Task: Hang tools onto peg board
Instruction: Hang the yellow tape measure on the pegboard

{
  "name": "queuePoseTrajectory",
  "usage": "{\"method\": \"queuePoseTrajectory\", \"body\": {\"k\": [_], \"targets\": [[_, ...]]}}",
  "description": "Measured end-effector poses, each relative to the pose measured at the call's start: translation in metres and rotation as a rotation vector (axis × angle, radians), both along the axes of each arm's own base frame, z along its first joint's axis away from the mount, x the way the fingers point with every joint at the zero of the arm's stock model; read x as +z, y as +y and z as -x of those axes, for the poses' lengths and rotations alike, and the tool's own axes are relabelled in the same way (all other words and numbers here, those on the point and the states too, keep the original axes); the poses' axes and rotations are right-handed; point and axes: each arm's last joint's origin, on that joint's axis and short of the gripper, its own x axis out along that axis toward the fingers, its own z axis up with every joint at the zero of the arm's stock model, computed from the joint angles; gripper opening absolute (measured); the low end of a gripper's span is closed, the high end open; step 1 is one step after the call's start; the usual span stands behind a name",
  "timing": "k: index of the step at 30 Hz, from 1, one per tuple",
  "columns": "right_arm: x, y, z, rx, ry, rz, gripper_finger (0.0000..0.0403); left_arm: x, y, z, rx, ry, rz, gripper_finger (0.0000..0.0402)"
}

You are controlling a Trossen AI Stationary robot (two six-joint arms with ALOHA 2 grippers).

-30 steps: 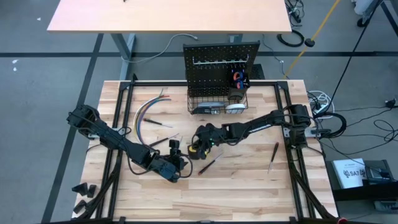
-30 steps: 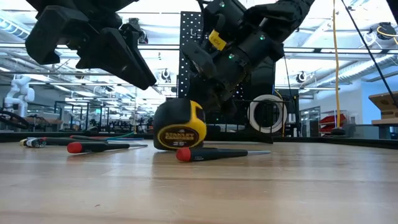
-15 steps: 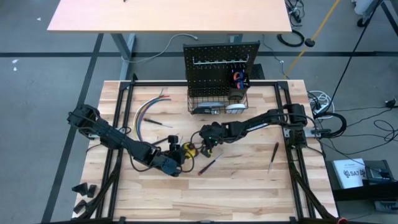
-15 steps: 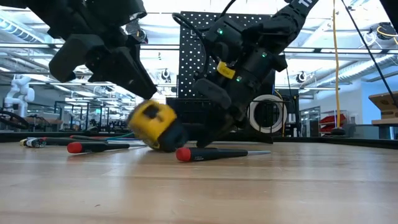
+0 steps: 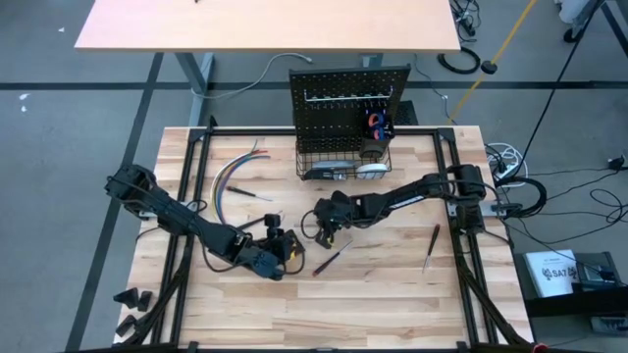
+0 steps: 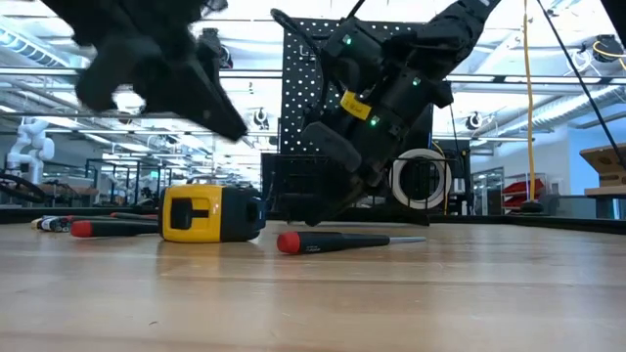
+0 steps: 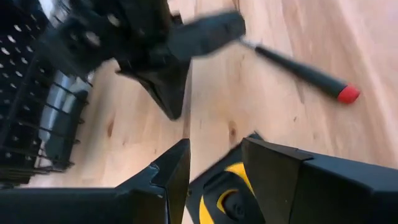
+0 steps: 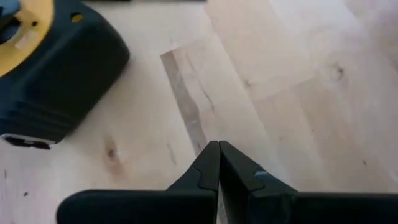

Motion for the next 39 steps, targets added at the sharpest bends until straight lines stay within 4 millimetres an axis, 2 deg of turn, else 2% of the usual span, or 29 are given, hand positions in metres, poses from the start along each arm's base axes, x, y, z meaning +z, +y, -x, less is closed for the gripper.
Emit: {"method": "queuePoseTrajectory", "body": {"k": [4, 9, 13, 18, 21, 26, 39], "targets": [[0.004, 0.015, -0.001, 0.046, -0.026, 0.061, 0.0, 0.018, -0.005, 0.007, -0.001, -0.034, -0.013, 0.0152], [0.015, 0.041, -0.006, 0.115, -0.142, 0.125, 0.0, 0.029, -0.004, 0.025, 0.066, -0.035, 0.02, 0.0152], [0.03, 0.059, -0.011, 0.176, -0.287, 0.171, 0.0, 0.025, -0.001, 0.035, 0.143, 0.007, 0.063, 0.0152], [0.044, 0.075, -0.016, 0.176, -0.446, 0.217, 0.0, 0.009, 0.003, 0.043, 0.178, 0.065, 0.1, 0.0152], [0.046, 0.073, -0.017, 0.159, -0.474, 0.201, 0.0, 0.008, 0.003, 0.044, 0.171, 0.07, 0.112, 0.0152], [0.033, 0.062, -0.022, 0.114, -0.448, 0.181, 0.0, 0.008, 0.003, 0.043, 0.17, 0.056, 0.124, 0.0152], [0.03, 0.064, -0.024, 0.111, -0.468, 0.169, 0.0, 0.009, 0.002, 0.042, 0.166, 0.054, 0.132, 0.0152]]}}
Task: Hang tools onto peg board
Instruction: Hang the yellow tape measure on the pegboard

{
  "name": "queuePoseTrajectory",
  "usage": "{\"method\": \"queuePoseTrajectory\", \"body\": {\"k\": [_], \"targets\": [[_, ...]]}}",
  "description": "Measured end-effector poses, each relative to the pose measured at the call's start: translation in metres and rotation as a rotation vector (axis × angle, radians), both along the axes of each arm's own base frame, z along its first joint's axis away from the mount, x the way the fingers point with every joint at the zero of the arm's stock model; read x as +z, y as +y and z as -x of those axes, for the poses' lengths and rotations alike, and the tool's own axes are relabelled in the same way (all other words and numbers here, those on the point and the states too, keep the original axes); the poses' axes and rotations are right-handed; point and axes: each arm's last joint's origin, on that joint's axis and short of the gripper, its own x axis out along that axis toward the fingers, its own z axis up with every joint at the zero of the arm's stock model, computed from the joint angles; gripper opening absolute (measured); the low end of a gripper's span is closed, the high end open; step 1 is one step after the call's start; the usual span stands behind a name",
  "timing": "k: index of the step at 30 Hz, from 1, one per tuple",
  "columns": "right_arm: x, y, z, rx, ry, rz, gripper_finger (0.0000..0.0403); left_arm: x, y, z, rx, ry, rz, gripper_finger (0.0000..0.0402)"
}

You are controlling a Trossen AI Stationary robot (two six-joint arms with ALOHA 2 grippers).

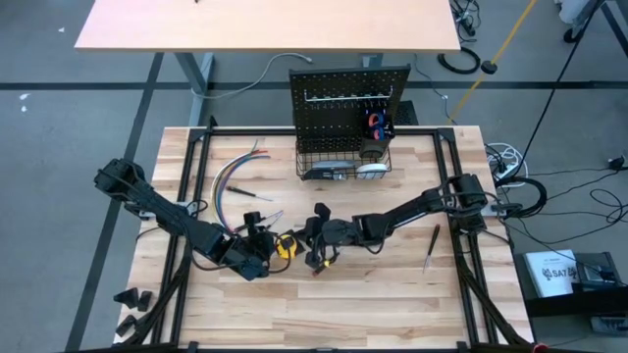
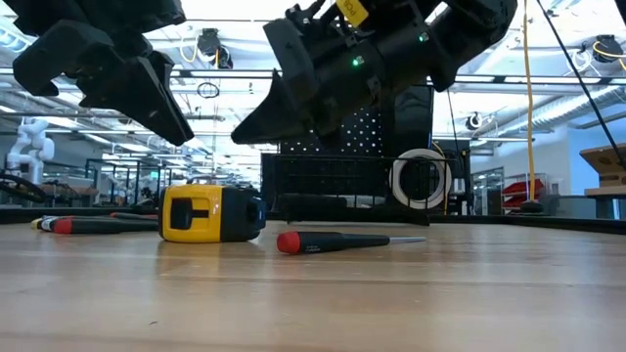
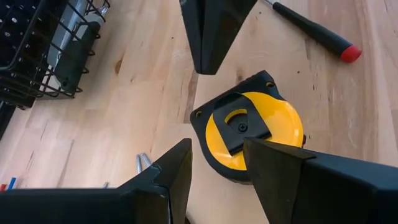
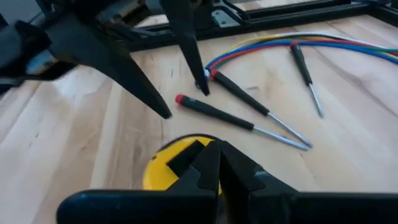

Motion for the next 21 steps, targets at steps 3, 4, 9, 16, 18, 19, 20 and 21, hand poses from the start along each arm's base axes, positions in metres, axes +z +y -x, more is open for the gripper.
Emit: {"method": "queuePoseTrajectory", "body": {"k": [3, 4, 9, 16, 18, 19, 20, 21], "targets": [[0.002, 0.0, -0.001, 0.001, -0.02, -0.003, 0.0, 0.0, 0.0, 0.0, 0.0, 0.0, 0.0, 0.0152], [0.002, 0.0, -0.001, 0.001, -0.027, -0.004, 0.0, 0.0, 0.0, 0.0, 0.0, 0.0, 0.0, 0.0152], [-0.006, 0.003, -0.012, 0.028, -0.015, -0.013, 0.0, 0.0, 0.0, 0.0, 0.0, 0.0, 0.0, 0.0152], [-0.009, 0.004, -0.017, 0.039, 0.015, 0.03, 0.0, 0.0, 0.0, 0.0, -0.004, 0.004, 0.007, 0.0152], [-0.01, 0.004, -0.016, 0.035, 0.026, 0.019, 0.0, 0.0, 0.0, 0.0, -0.005, 0.006, 0.006, 0.0152], [-0.011, 0.004, -0.016, 0.034, 0.032, 0.02, 0.0, -0.001, 0.0, 0.0, -0.006, 0.009, 0.005, 0.0152], [-0.012, 0.004, -0.016, 0.032, 0.042, 0.022, 0.0, -0.001, 0.0, 0.0, -0.006, 0.009, 0.004, 0.0152], [-0.014, 0.004, -0.015, 0.03, 0.057, 0.024, 0.0, -0.001, 0.0, 0.0, -0.005, 0.009, 0.005, 0.0152]]}}
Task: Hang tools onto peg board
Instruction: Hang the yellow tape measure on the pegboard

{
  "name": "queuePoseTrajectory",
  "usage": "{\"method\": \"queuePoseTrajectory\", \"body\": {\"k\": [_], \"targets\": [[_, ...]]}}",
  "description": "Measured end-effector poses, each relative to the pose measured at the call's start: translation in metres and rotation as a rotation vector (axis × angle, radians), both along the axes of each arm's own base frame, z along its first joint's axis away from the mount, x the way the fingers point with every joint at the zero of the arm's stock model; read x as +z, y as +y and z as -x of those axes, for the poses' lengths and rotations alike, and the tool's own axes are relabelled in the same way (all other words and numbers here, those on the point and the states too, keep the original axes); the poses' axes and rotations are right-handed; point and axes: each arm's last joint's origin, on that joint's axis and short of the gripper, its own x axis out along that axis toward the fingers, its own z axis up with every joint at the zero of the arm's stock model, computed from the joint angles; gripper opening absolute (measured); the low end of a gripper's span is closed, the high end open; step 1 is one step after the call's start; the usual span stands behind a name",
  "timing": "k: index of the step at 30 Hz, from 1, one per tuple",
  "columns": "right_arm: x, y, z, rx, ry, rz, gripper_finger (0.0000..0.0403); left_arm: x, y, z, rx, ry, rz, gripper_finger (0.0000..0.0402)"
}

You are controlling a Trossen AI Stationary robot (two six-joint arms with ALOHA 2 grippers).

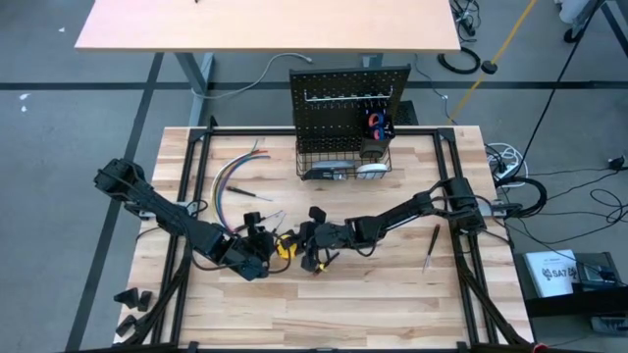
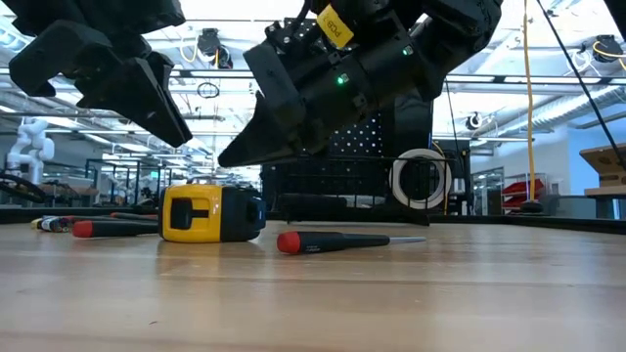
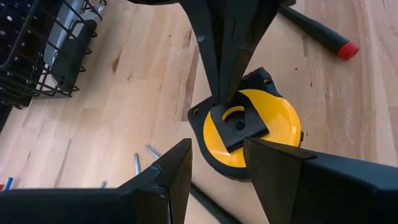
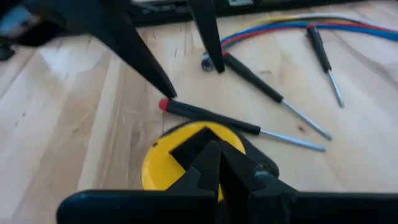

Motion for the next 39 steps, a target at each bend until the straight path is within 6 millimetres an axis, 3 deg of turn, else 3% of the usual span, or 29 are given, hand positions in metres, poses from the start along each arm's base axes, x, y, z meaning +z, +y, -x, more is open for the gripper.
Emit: {"method": "queuePoseTrajectory", "body": {"k": [23, 31, 35, 39], "targets": [[-0.014, -0.013, 0.009, -0.095, 0.163, -0.031, 0.0, 0.0, -0.001, 0.0, -0.009, 0.004, 0.017, 0.0152], [-0.02, -0.029, 0.011, -0.175, 0.22, -0.053, 0.0, 0.0, -0.001, 0.0, -0.017, 0.01, 0.027, 0.0152], [-0.033, -0.035, 0.016, -0.178, 0.308, -0.051, 0.0, 0.0, -0.001, -0.001, -0.023, 0.002, 0.028, 0.0152], [-0.03, -0.036, 0.016, -0.17, 0.313, -0.071, 0.0, 0.003, -0.004, -0.005, -0.06, -0.032, 0.012, 0.0152]]}}
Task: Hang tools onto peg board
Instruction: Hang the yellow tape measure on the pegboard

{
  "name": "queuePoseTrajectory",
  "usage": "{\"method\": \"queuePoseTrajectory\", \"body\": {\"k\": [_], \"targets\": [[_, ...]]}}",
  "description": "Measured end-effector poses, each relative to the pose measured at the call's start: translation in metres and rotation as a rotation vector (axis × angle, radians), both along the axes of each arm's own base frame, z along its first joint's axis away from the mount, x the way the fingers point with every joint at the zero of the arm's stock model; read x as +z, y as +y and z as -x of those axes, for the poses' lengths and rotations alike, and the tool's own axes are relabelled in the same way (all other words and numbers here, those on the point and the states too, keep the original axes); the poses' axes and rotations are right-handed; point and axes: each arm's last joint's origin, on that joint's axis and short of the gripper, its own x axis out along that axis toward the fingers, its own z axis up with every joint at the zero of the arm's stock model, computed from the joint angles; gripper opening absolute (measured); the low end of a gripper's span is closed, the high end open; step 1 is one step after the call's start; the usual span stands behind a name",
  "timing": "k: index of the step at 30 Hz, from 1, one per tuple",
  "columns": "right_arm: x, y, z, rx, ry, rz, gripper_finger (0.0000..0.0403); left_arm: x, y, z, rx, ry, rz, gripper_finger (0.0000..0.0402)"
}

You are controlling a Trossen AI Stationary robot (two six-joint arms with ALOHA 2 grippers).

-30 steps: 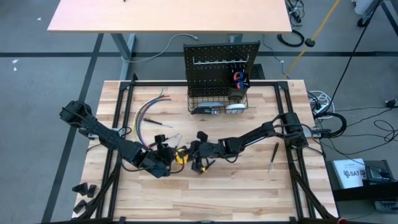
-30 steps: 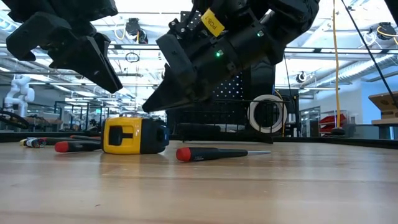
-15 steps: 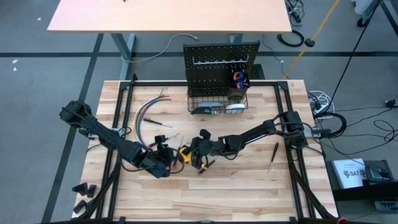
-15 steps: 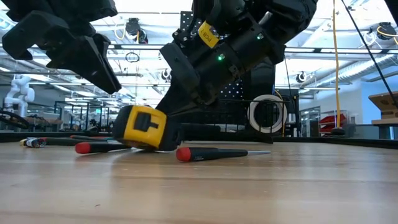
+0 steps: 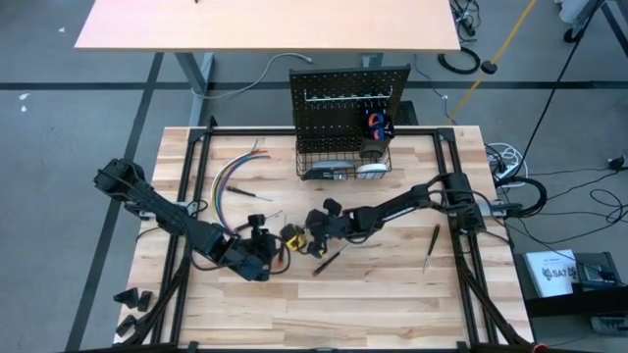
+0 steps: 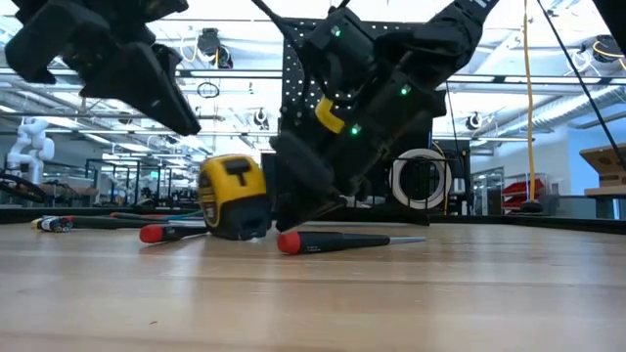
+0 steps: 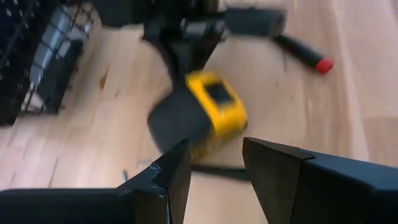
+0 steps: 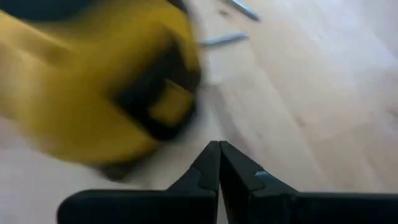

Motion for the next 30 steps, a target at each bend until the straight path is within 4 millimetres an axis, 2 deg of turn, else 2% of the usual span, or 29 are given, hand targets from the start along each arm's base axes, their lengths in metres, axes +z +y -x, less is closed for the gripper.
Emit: {"method": "queuePoseTrajectory", "body": {"k": [14, 19, 24, 30], "targets": [[0.0, -0.001, 0.0, -0.014, 0.003, 0.013, 0.0, 0.002, -0.001, -0.002, -0.026, -0.018, -0.011, 0.0152], [0.001, -0.004, 0.005, -0.035, 0.055, 0.038, 0.0, 0.001, -0.001, -0.002, -0.027, -0.011, -0.015, 0.0152], [0.012, -0.005, 0.012, -0.046, 0.098, 0.043, 0.0, 0.0, 0.001, 0.0, -0.02, 0.012, -0.048, 0.0152], [0.03, 0.014, 0.022, -0.027, 0.111, 0.016, 0.0, 0.001, 0.003, 0.0, 0.028, -0.018, -0.115, 0.0152]]}}
